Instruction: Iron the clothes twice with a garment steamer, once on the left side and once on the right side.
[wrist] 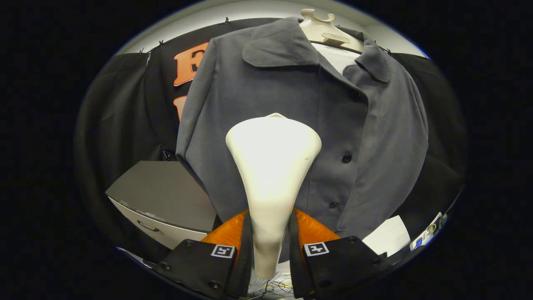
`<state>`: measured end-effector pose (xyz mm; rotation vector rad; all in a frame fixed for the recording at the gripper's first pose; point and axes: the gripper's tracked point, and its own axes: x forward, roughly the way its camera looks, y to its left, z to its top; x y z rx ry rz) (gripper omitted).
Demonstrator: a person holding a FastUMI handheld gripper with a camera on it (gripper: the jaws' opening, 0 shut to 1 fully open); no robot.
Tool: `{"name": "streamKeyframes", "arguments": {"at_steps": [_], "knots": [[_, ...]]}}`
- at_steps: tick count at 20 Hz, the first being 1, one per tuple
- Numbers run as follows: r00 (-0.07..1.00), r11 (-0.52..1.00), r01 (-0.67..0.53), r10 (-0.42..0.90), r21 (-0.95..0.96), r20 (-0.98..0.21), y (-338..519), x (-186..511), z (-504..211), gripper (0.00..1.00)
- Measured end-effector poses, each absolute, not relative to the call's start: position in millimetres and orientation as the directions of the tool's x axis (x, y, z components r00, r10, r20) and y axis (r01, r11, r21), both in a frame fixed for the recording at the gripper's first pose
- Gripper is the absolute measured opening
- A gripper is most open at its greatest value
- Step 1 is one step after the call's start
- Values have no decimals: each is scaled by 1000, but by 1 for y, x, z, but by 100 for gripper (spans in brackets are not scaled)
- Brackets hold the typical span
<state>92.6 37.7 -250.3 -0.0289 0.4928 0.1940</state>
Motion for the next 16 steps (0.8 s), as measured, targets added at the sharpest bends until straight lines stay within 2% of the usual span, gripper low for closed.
{"name": "streamKeyframes", "arguments": {"at_steps": [16], "knots": [[739,992,-124,117,36,-664,14,61,-372,46]]}}
